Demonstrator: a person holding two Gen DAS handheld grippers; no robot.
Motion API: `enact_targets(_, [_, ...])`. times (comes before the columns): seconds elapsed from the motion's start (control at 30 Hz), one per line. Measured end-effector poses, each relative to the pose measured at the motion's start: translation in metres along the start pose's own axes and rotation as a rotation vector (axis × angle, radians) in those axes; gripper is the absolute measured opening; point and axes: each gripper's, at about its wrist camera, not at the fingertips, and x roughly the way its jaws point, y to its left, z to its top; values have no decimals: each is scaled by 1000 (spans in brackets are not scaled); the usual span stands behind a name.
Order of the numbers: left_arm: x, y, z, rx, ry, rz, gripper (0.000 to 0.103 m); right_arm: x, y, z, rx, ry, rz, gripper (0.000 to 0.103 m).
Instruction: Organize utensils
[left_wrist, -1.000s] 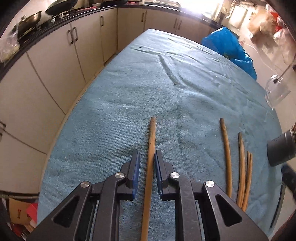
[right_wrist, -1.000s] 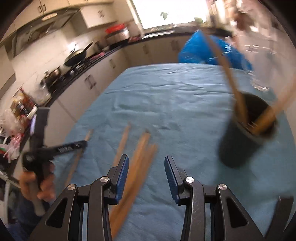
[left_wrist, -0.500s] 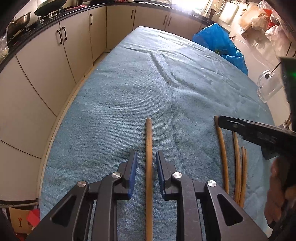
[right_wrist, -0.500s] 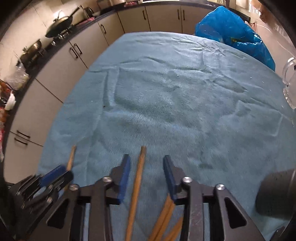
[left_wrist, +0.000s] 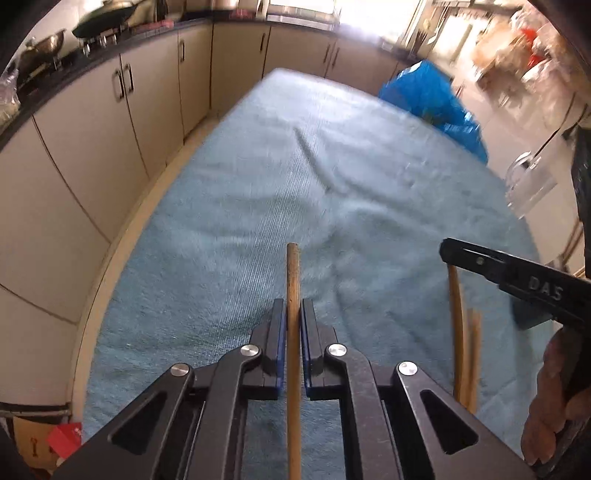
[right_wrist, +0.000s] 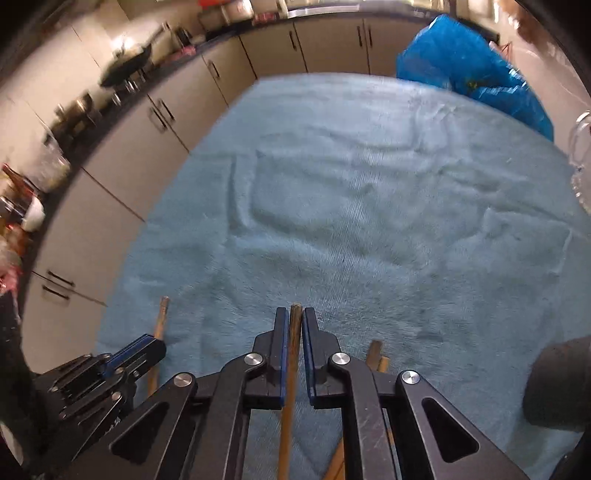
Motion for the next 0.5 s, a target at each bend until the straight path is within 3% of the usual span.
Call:
enact_targets(0.2, [-64, -14, 0, -23, -192, -54, 7, -83, 7, -22, -50, -237, 83, 8])
enact_targets(0.27, [-85, -22, -4, -23, -267, -48, 7, -93, 9, -27, -60, -265, 82, 8])
enact_targets(0.3, [-95, -26, -8, -22, -309, -46, 7, -120, 14, -43, -100, -362, 85, 8])
enact_targets(0.37, [-112, -32, -15, -19, -374, -25, 7, -139, 19, -59, -121, -427, 83, 8])
enact_targets(0.5, [-133, -41, -31, -5, -444, -19, 7, -168, 20, -84, -148, -522, 107, 8])
